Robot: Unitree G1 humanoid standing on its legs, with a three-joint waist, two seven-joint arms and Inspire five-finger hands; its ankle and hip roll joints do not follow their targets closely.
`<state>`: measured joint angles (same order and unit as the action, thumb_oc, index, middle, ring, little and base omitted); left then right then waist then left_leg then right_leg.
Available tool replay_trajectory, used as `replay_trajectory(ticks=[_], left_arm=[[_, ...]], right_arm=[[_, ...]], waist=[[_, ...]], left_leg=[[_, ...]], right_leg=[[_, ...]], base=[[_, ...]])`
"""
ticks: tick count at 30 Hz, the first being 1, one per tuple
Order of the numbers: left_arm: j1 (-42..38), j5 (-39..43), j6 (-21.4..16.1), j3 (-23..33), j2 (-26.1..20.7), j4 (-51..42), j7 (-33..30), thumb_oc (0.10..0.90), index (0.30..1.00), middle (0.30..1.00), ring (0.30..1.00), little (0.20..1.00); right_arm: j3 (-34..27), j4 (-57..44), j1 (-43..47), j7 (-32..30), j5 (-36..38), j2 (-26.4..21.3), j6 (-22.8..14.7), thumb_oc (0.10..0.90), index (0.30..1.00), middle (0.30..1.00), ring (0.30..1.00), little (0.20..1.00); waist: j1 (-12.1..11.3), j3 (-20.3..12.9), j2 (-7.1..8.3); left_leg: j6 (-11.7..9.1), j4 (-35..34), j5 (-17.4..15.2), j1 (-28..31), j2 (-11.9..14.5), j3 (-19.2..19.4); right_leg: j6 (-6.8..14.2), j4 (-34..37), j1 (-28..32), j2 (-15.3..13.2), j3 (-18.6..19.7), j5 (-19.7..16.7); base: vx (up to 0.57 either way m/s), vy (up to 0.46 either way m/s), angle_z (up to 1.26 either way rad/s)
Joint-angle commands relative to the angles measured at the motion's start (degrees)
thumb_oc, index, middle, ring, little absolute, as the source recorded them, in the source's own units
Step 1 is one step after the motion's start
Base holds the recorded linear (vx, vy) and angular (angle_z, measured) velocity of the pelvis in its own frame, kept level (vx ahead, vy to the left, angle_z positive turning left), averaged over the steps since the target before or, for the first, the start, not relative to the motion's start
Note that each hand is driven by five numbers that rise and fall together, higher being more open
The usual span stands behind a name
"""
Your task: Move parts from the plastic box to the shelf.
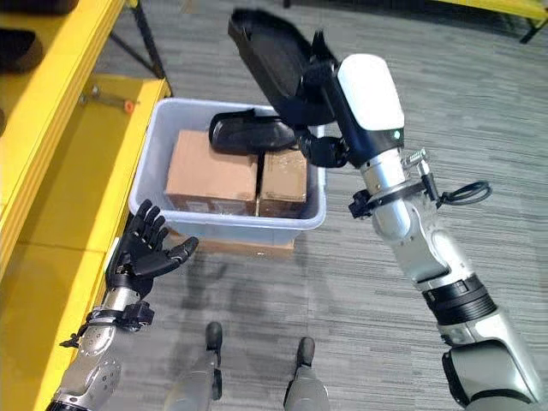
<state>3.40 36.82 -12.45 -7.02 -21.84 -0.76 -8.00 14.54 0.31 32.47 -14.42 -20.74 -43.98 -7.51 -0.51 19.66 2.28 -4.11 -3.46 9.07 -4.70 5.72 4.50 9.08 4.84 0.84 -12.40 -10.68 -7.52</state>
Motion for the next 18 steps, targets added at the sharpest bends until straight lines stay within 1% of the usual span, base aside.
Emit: replay_trajectory(ticks=[1, 4, 6, 8, 13, 15, 16, 17, 18], left_arm=[[2.3, -3.0, -3.9, -0.4, -1.1, -2.5, 2.1, 0.9, 1.0, 1.0, 1.0, 1.0], [2.1, -0.5, -3.7, -0.5, 0.3, -2.6, 2.8, 0.9, 1.0, 1.0, 1.0, 1.0], [2.2, -0.5, -3.7, -0.5, 0.3, -2.6, 2.8, 0.9, 1.0, 1.0, 1.0, 1.0], [2.1, -2.4, -3.6, -0.8, 0.1, -2.6, 3.0, 0.9, 1.0, 1.0, 1.0, 1.0], [2.6, -2.1, -3.3, -0.7, 0.7, -2.2, 2.9, 0.9, 1.0, 1.0, 1.0, 1.0], [3.3, -1.8, -3.0, -0.9, 1.3, -1.8, 3.3, 0.9, 1.0, 1.0, 1.0, 1.0], [3.3, -1.8, -3.0, -0.9, 1.3, -1.8, 3.3, 0.9, 1.0, 1.0, 1.0, 1.0], [3.8, 0.1, -2.9, -0.7, 2.1, -1.8, 3.7, 0.9, 1.0, 1.0, 1.0, 1.0], [3.8, 0.1, -2.8, -0.7, 2.1, -1.8, 3.8, 0.9, 1.0, 1.0, 1.0, 1.0]], right_arm=[[-4.0, -1.0, 1.8, -3.8, 0.7, 2.4, -3.7, 0.4, 0.3, 0.3, 0.3, 0.3], [-5.2, -1.5, -1.0, -4.0, 0.7, 4.0, -3.7, 0.4, 0.3, 0.3, 0.3, 0.3], [-5.2, -1.6, -1.1, -4.0, 0.7, 4.0, -3.7, 0.4, 0.3, 0.3, 0.3, 0.3], [-6.1, -1.4, -2.7, -3.9, 0.8, 4.1, -3.8, 0.4, 0.3, 0.3, 0.3, 0.3], [-6.7, -1.8, -4.0, -3.8, 0.7, 3.9, -3.7, 0.4, 0.3, 0.3, 0.3, 0.3], [-6.7, -1.7, -4.3, -3.8, 1.1, 4.1, -3.8, 0.4, 0.3, 0.3, 0.3, 0.3], [-6.7, -1.8, -4.4, -3.8, 1.1, 4.1, -3.8, 0.4, 0.3, 0.3, 0.3, 0.3], [-6.7, -2.1, -4.4, -4.0, 1.2, 4.3, -4.0, 0.4, 0.3, 0.3, 0.3, 0.3], [-6.7, -2.2, -4.4, -4.0, 1.2, 4.3, -4.0, 0.4, 0.3, 0.3, 0.3, 0.3]], waist=[[0.3, -14.2, 1.73], [1.1, -14.8, 1.24], [1.0, -14.8, 1.24], [1.7, -15.2, 0.74], [2.2, -15.5, -0.05], [2.5, -15.7, -0.63], [2.5, -15.7, -0.69], [2.6, -15.6, -1.07], [2.5, -15.6, -1.15]], left_leg=[[0.4, 3.4, -7.5, 1.9, 3.6, 1.6], [0.4, 4.5, -8.4, 3.2, 4.4, 2.3], [0.3, 4.5, -8.5, 3.2, 4.4, 2.3], [0.1, 5.4, -8.9, 4.3, 5.3, 2.7], [-0.4, 5.3, -8.6, 5.5, 6.1, 3.1], [-0.8, 5.6, -8.3, 6.0, 7.2, 3.4], [-0.8, 5.6, -8.3, 6.1, 7.3, 3.4], [-1.1, 6.1, -8.0, 6.2, 8.1, 3.3], [-1.1, 6.1, -8.0, 6.2, 8.2, 3.3]], right_leg=[[1.3, -3.9, 0.0, -0.2, 2.5, 5.2], [0.9, -4.8, 0.3, 0.3, 4.1, 6.4], [0.9, -4.9, 0.3, 0.4, 4.2, 6.4], [0.3, -5.4, 1.1, 1.1, 4.9, 7.4], [-0.3, -5.9, 1.7, 1.9, 5.4, 8.3], [-1.0, -6.0, 2.1, 3.0, 5.8, 9.0], [-1.0, -6.1, 2.1, 3.1, 5.8, 9.0], [-1.6, -6.5, 2.2, 3.9, 5.9, 9.8], [-1.6, -6.6, 2.2, 4.0, 5.9, 9.9]], base=[[0.05, -0.028, -0.2], [0.04, -0.031, -0.23], [0.01, -0.035, -0.23], [0.02, -0.062, -0.16], [0.0, -0.055, -0.08], [-0.02, -0.085, -0.08], [-0.02, -0.104, -0.07], [-0.02, -0.08, -0.08], [-0.03, -0.127, -0.08]])
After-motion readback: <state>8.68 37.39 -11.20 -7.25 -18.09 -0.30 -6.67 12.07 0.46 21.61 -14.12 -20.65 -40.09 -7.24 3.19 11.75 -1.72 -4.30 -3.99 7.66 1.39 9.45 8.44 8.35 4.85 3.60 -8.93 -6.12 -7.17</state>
